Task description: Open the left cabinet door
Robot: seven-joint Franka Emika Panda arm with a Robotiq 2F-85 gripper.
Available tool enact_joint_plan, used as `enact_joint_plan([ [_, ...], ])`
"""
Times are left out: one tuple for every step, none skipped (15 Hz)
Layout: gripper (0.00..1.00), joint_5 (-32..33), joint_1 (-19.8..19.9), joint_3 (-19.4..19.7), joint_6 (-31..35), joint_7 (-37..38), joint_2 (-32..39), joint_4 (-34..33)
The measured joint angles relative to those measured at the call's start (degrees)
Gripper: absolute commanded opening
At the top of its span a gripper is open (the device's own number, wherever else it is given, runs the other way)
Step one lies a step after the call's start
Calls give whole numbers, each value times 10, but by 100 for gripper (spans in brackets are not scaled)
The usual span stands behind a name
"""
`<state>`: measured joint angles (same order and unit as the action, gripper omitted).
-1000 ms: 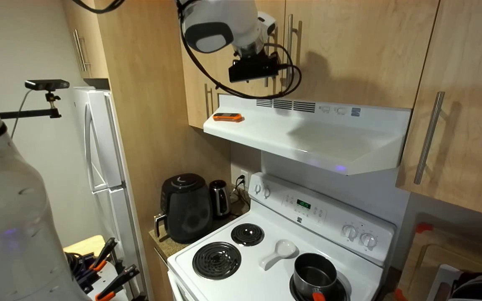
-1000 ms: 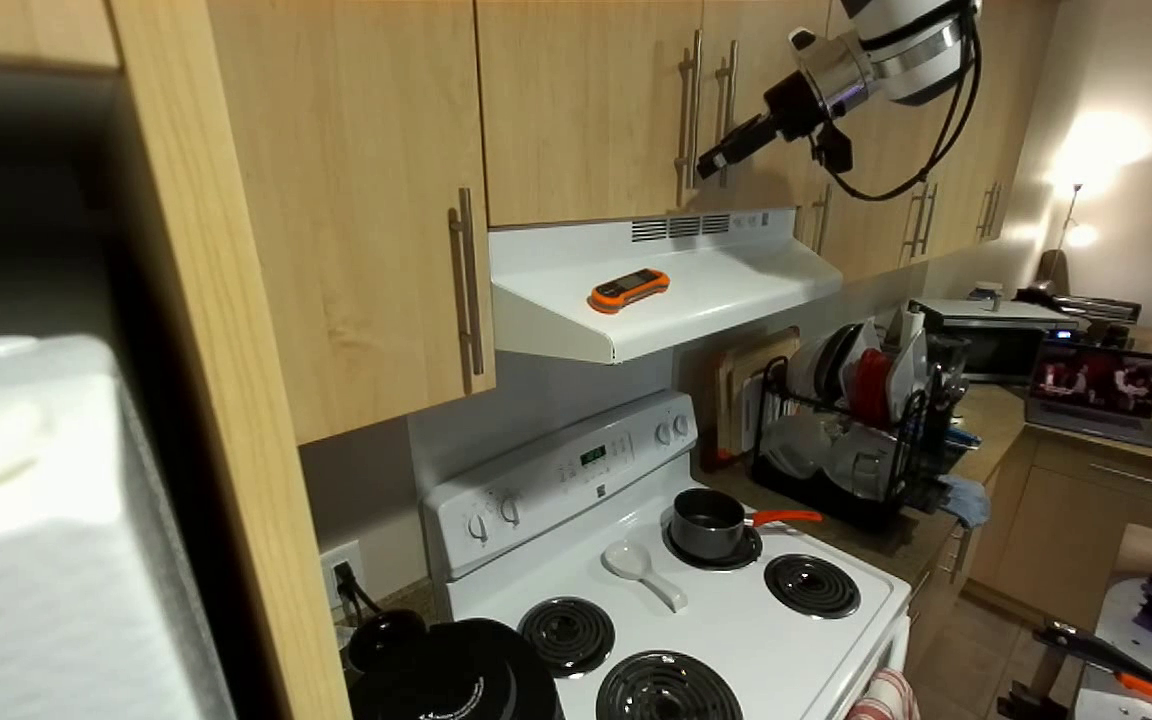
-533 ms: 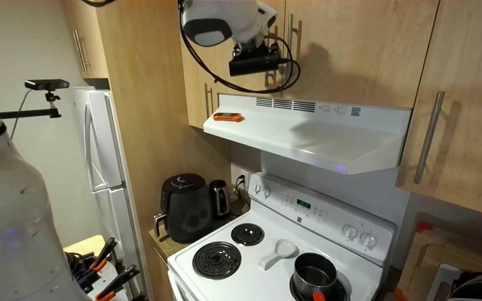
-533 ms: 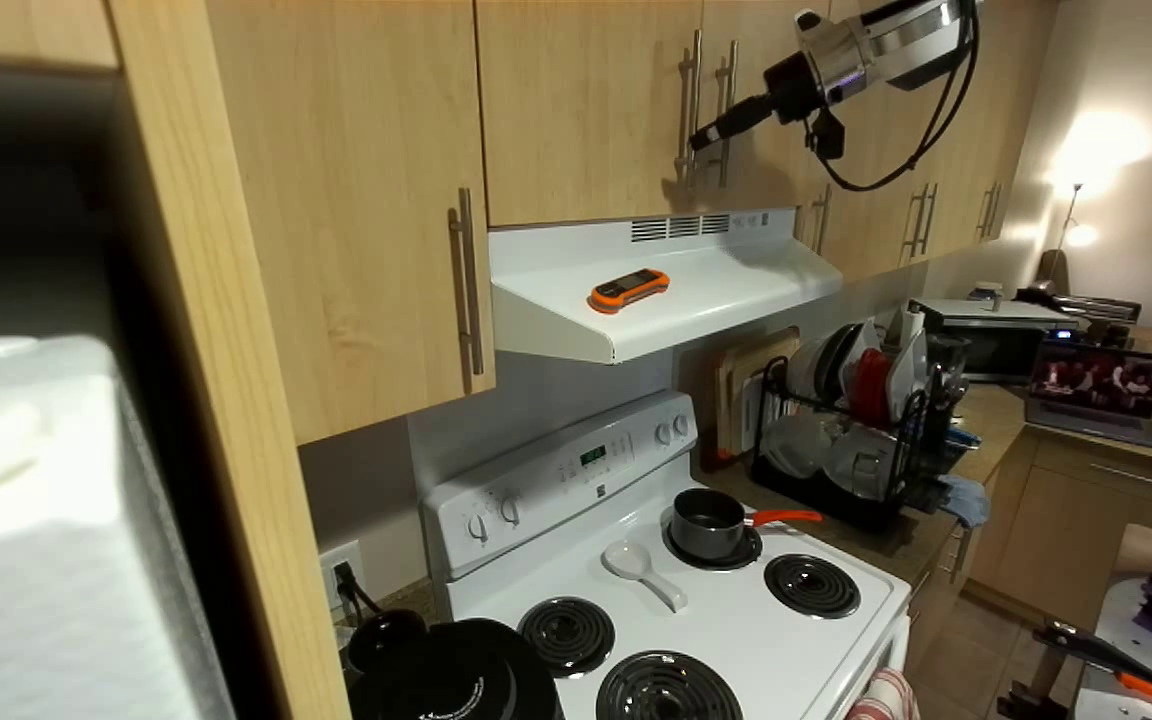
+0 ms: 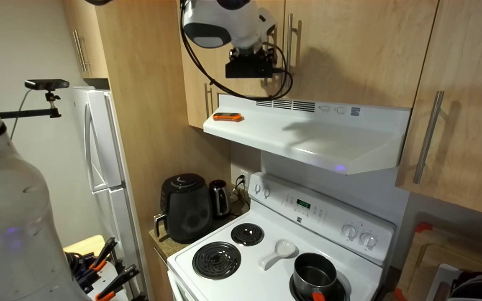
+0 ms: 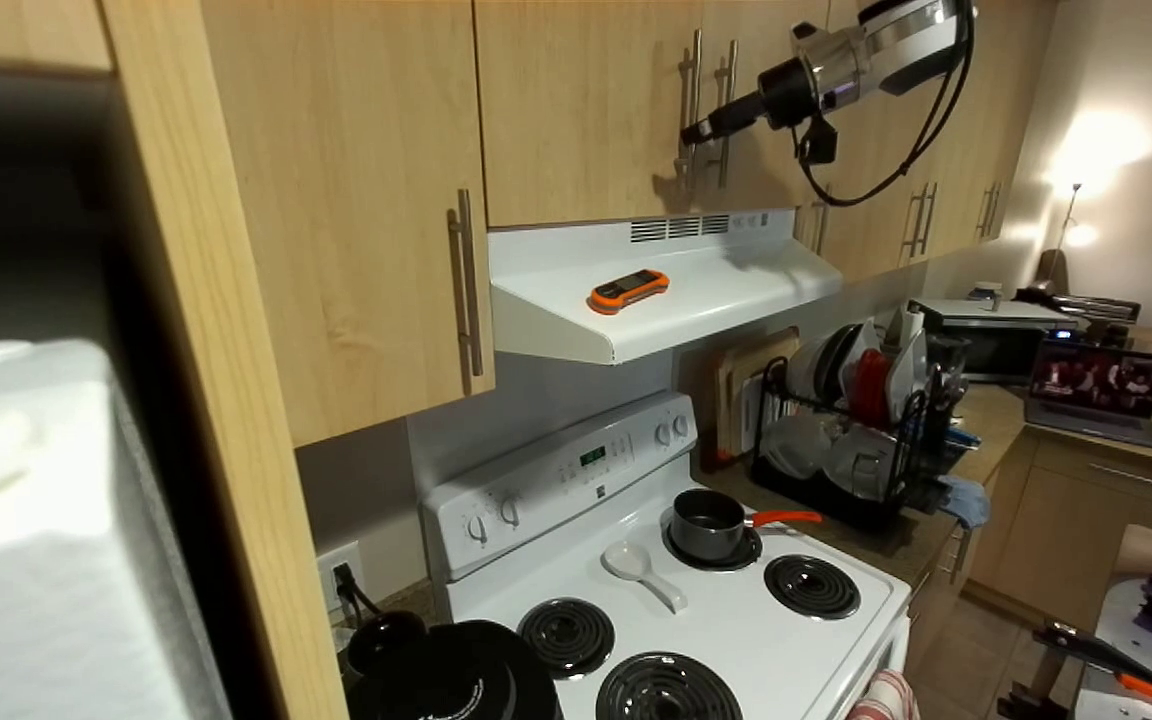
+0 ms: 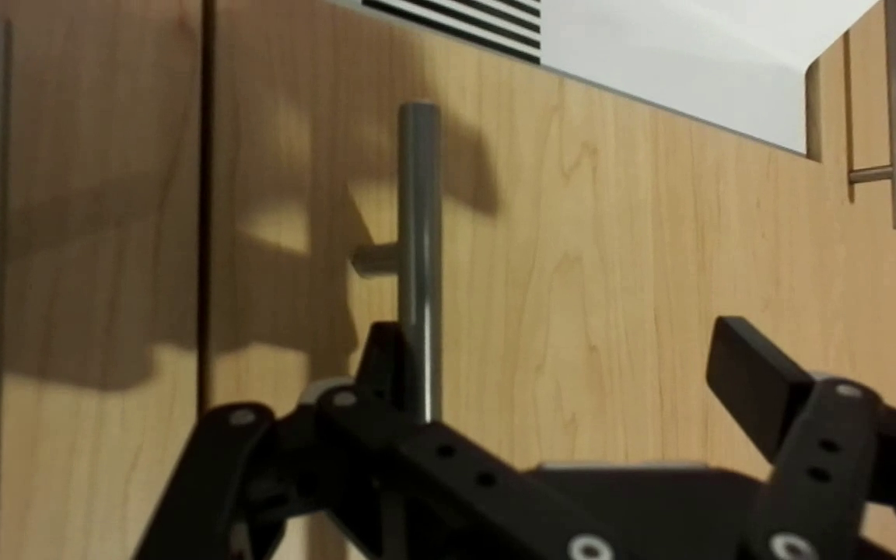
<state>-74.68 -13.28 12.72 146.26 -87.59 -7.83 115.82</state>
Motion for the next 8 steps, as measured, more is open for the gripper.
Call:
enact_joint_plan([
  [100, -4, 10, -3, -19, 0, 0, 0],
  [100, -7, 26, -12, -40, 0, 0, 0],
  [100, -10, 40, -20, -60, 0, 0, 0],
  [100, -13, 52, -28, -76, 0, 0, 1],
  [100, -15, 61, -36, -91, 0, 0, 3],
  [100, -15, 67, -44, -104, 1, 0, 6],
  [100, -15, 73, -51, -105, 1, -2, 8],
  [100, -15, 79, -56, -107, 1, -4, 11],
])
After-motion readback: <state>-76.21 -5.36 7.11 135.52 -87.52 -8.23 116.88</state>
